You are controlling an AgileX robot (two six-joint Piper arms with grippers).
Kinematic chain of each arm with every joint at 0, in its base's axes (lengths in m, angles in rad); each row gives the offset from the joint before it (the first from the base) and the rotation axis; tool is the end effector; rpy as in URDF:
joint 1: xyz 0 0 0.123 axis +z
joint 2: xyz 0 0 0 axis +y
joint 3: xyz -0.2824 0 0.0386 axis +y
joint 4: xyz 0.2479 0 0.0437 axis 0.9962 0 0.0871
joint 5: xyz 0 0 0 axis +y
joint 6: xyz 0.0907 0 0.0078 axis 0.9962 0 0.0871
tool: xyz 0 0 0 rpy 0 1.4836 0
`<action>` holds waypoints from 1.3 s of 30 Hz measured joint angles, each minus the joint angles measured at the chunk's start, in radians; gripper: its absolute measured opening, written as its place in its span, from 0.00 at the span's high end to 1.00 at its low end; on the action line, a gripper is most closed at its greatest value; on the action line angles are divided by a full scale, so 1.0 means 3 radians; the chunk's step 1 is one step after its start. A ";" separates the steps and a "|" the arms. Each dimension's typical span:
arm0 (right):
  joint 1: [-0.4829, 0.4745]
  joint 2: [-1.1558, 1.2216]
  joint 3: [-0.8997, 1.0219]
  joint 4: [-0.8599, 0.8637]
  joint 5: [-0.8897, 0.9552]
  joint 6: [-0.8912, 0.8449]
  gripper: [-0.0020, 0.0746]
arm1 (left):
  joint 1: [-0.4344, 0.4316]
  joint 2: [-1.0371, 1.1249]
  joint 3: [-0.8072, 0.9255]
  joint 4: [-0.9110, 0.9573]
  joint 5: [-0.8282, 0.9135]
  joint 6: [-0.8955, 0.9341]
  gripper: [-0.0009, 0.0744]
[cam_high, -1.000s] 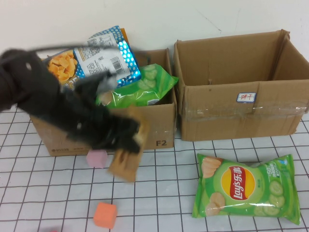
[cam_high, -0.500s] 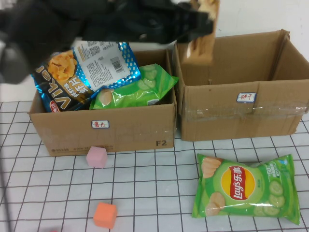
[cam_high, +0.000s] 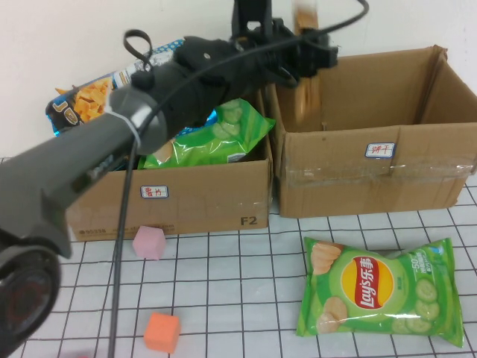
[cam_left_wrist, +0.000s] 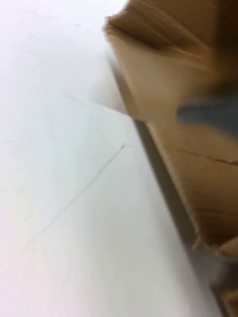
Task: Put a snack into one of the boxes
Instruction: Place the biscuit in the biscuit box, then pick up the potato chip
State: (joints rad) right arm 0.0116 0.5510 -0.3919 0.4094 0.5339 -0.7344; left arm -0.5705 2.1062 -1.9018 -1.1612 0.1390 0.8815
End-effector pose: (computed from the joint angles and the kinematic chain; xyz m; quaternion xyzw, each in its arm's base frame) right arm 0.1061 0.0197 0.2595 -0.2164 0.8467 0.0010 0.4861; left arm 0.4295 -0.2895 0.3231 0.1526 0.7497 -0.3082 0.5654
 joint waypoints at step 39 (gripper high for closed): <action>0.0000 0.1440 -0.0105 0.2573 -0.0534 -0.1613 0.37 | 0.0423 -0.1846 -0.0017 0.3179 0.3710 -0.1827 0.99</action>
State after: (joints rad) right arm 0.0116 0.9830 -0.4235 1.1812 0.3736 -1.2182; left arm -0.4436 1.5525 -1.9070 -0.2073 1.2519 0.3335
